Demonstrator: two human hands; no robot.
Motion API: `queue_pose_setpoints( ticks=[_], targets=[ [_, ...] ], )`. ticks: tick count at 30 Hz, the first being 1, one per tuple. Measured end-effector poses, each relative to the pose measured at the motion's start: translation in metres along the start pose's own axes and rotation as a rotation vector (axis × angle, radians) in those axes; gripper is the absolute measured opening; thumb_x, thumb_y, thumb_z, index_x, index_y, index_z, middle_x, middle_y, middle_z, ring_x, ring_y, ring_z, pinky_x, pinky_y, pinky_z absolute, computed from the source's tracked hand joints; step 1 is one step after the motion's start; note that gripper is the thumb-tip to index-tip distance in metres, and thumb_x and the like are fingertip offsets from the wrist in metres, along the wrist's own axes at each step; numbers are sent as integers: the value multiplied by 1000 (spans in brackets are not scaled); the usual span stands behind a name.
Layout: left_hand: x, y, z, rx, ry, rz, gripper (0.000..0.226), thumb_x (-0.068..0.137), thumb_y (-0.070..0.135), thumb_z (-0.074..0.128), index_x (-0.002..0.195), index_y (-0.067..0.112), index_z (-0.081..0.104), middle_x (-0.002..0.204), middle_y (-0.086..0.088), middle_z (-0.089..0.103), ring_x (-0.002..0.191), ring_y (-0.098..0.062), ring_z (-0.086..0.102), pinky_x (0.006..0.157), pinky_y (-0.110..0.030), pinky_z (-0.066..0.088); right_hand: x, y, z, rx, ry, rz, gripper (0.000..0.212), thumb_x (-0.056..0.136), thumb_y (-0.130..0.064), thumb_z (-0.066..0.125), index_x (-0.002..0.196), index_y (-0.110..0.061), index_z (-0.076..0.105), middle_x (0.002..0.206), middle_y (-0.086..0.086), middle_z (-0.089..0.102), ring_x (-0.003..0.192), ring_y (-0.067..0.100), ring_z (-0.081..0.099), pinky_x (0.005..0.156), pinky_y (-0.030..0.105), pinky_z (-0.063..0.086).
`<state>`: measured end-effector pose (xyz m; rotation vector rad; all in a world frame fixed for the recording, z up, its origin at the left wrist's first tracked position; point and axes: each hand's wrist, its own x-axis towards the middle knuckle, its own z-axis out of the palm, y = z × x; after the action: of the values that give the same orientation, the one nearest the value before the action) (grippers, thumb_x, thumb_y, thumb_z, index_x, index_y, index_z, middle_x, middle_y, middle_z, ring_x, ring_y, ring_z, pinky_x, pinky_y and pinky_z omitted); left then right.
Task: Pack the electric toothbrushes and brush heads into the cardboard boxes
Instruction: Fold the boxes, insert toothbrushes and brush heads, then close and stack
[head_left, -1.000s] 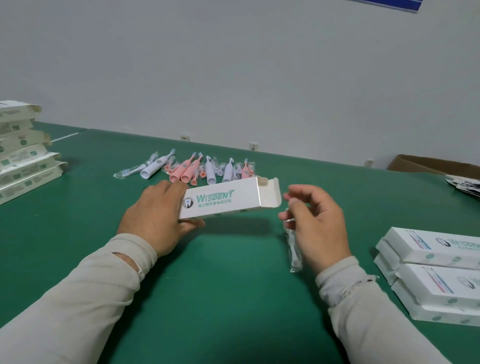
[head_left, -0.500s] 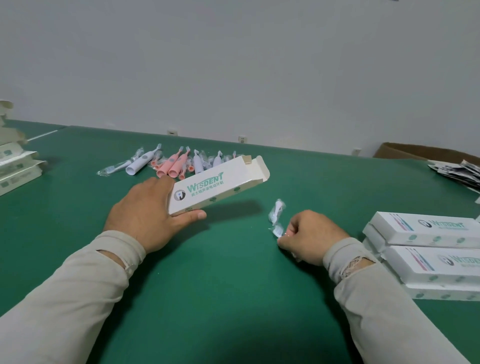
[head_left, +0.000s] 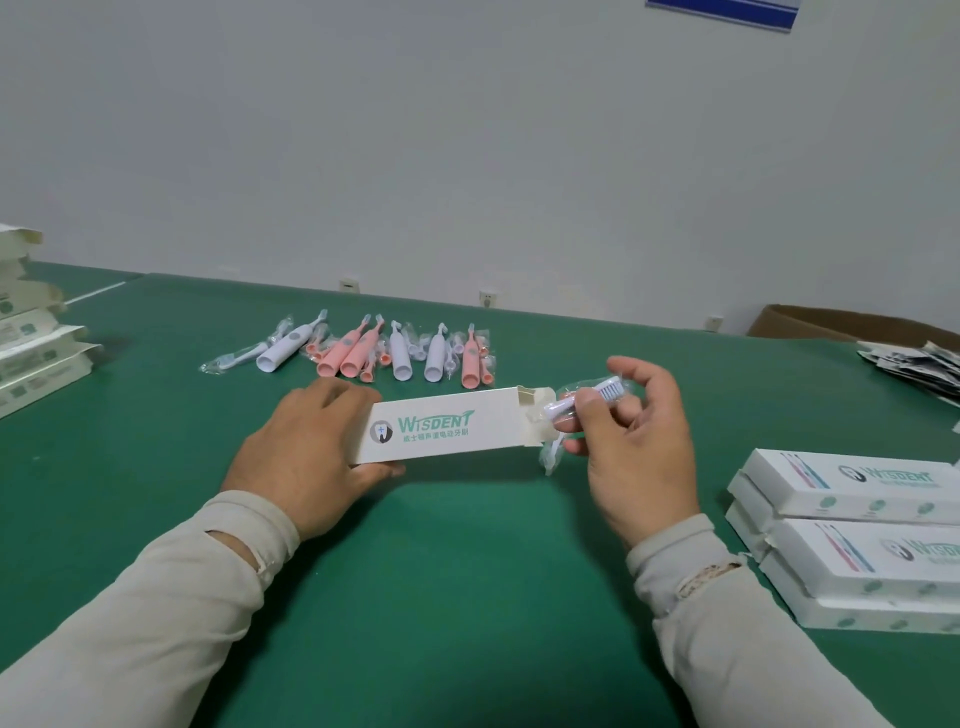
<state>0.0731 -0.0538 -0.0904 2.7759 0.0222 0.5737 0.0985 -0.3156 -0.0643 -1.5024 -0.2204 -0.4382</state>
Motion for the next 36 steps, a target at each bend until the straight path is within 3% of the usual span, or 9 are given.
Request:
queue_pose_setpoints(
  ticks=[7,13,15,18,22,24,27,33,36],
  targets=[
    [-1,5,-1,-47,22,44,61,74,65,67,126,39,50,129,15,48,119,-16,44,91,-43,49,0,2,0,14,153,-12,27,94,-6,66,103,-29,55,92,5,72,73,11,75,61,19,57],
    [-2,6,1,-52,19,60,61,74,67,67,126,42,48,128,17,47,118,-13,44,88,-43,51,2,11,1,-6,93,54,21,97,-7,60,113,-18,67,110,2,68,72,13,75,64,17,56],
    [-1,5,2,-56,18,57,61,74,67,68,126,41,48,128,17,47,118,-13,44,89,-42,50,2,13,1,-81,95,18,21,96,-5,59,104,-21,71,112,0,65,71,12,74,66,17,56],
    [-1,5,3,-53,7,63,62,74,67,68,127,42,48,128,18,47,118,-13,44,90,-41,50,1,13,1,-219,120,-24,19,92,-6,65,91,-23,74,104,1,67,67,9,73,71,23,59],
    [-1,4,3,-39,-7,69,65,74,68,68,130,43,46,130,19,45,119,-12,43,92,-40,49,1,12,0,-280,139,0,11,86,-13,74,80,-22,72,74,-5,72,64,11,69,64,25,54],
    [-1,5,3,-34,-8,75,66,74,68,68,130,43,47,130,19,45,119,-12,44,92,-41,49,1,10,0,-269,149,10,11,83,-14,77,75,-19,72,74,-1,72,63,13,70,65,27,56],
    [-1,6,3,-26,-9,90,64,74,69,68,129,43,46,129,20,46,118,-12,44,91,-41,49,-1,8,3,-293,102,-10,14,82,-13,79,70,-18,73,86,3,71,63,15,71,69,31,59],
    [-1,7,3,-16,-14,100,64,74,68,67,128,42,47,127,19,47,117,-12,44,91,-41,49,-7,11,10,-164,-53,49,13,90,-11,67,87,-21,59,69,0,66,63,19,58,65,37,51],
    [-1,6,3,-15,-26,89,64,74,67,68,128,41,46,127,19,47,117,-12,44,91,-41,49,-8,10,11,-102,-238,133,14,77,-20,51,81,-32,58,74,-3,65,65,11,54,63,28,43]
  ],
)
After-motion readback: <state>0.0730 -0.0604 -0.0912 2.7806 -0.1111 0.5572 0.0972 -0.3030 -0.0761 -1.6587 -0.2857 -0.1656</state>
